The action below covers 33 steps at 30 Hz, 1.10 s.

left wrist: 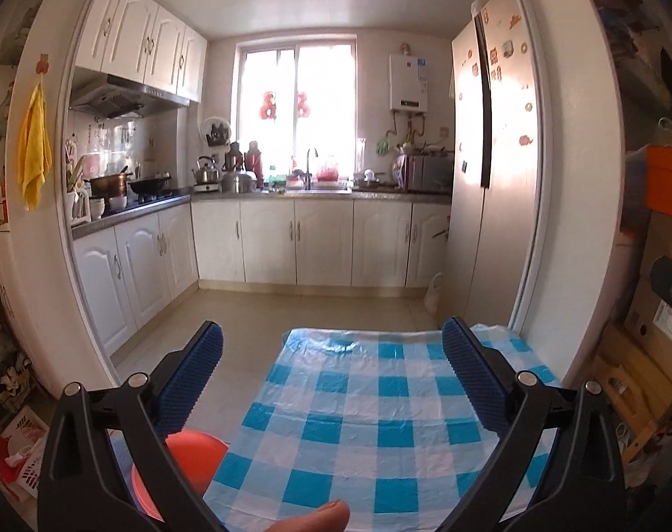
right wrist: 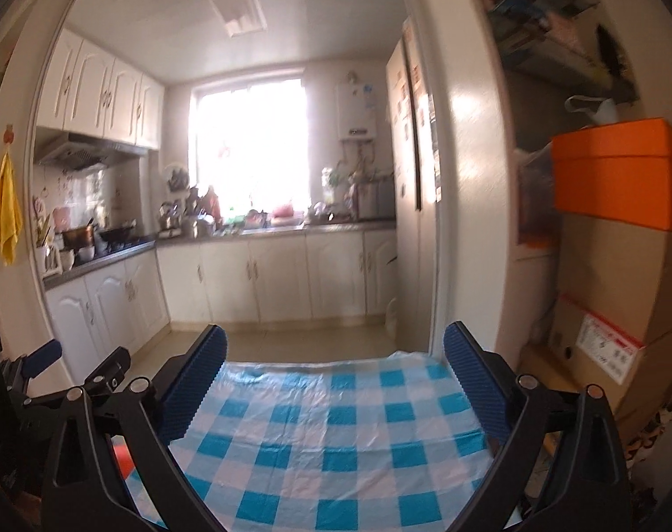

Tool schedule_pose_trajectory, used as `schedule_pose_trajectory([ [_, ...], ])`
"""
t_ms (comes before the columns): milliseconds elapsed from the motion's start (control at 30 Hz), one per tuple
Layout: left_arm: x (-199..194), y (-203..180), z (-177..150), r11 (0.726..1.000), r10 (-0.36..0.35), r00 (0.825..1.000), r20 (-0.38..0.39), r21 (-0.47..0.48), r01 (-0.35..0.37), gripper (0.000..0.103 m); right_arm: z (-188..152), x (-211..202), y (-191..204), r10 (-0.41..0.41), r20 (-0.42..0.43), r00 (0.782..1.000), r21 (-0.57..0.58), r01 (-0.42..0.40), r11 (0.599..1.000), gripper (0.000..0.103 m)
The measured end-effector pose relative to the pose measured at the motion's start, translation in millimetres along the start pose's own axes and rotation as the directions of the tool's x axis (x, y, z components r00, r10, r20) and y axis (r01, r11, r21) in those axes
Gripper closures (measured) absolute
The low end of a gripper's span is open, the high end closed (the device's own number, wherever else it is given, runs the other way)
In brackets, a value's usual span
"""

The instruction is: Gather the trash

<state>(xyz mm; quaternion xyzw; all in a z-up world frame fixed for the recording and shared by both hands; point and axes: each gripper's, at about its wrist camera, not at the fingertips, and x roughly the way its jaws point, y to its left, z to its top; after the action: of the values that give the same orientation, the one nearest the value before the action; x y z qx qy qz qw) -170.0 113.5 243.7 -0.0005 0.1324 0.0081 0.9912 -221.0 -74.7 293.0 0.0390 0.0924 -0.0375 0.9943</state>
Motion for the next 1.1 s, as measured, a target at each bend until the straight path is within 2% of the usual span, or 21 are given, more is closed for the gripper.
schedule_pose_trajectory([
  [300,-29.1,-15.5,10.6,1.000,-0.004,0.997,0.075,0.026,0.002,0.004,10.9,-30.6,-17.4,-0.075,0.083,0.994,0.034,0.072,0.997,0.006],
  [533,-49.0,-29.1,18.4,0.999,-0.025,0.992,0.128,0.041,0.020,0.004,13.1,-49.6,-18.7,-0.133,0.138,0.981,0.030,0.130,0.991,0.006],
  [767,-57.1,-36.7,24.5,0.998,-0.049,0.988,0.145,0.049,0.043,0.004,15.1,-65.2,-21.2,-0.179,0.196,0.964,0.032,0.176,0.984,0.005],
  [1100,-63.3,-41.5,28.1,0.996,-0.078,0.985,0.155,0.046,0.072,0.004,15.7,-66.1,-24.7,-0.189,0.197,0.962,0.052,0.183,0.982,0.005],
])
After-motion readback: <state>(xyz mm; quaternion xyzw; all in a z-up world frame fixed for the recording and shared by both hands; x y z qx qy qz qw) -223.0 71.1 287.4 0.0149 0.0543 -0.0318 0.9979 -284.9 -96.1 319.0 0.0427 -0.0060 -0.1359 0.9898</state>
